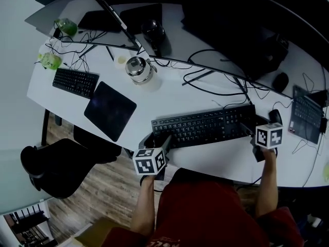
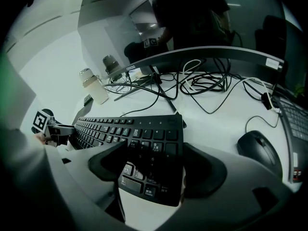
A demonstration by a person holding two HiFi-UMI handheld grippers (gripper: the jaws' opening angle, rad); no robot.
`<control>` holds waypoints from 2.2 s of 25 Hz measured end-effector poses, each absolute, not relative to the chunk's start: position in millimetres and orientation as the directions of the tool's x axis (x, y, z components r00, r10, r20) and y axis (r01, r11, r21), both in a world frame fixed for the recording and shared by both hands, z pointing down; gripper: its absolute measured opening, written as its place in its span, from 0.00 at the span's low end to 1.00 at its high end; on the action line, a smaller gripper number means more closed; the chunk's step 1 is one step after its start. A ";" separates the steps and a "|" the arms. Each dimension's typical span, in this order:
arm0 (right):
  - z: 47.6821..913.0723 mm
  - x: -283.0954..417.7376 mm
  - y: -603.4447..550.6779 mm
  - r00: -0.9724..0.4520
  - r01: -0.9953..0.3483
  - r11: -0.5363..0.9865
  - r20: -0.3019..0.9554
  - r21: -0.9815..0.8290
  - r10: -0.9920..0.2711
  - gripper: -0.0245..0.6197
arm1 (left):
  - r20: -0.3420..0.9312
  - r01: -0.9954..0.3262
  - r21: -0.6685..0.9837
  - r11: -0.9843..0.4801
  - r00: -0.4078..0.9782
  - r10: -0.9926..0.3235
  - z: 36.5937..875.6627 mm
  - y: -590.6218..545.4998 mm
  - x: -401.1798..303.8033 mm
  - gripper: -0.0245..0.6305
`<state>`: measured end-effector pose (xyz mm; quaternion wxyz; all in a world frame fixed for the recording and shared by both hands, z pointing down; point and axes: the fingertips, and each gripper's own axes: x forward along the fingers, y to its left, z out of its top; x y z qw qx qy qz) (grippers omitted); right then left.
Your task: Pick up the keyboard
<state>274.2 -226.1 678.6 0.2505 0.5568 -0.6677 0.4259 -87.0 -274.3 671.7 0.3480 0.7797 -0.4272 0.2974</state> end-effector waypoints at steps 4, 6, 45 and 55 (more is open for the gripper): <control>672.6 271.6 -225.6 -0.242 -0.959 0.010 0.803 -0.282 -0.545 0.59 | 0.754 -0.873 0.273 -0.403 0.455 -0.473 666.2 -280.4 -88.5 0.51; 658.5 267.9 -226.2 -0.220 -0.965 0.003 0.801 -0.263 -0.557 0.59 | 0.749 -0.873 0.268 -0.409 0.455 -0.481 661.8 -282.5 -90.0 0.51; 460.5 232.8 -235.5 -0.125 -0.990 0.087 0.404 -0.112 -0.906 0.59 | 0.365 -0.857 0.153 -0.493 0.512 -0.777 463.5 -311.5 -123.3 0.51; 397.1 224.0 -235.0 -0.099 -0.995 0.088 0.244 -0.054 -0.965 0.58 | 0.230 -0.851 0.098 -0.515 0.523 -0.821 401.6 -317.2 -129.9 0.51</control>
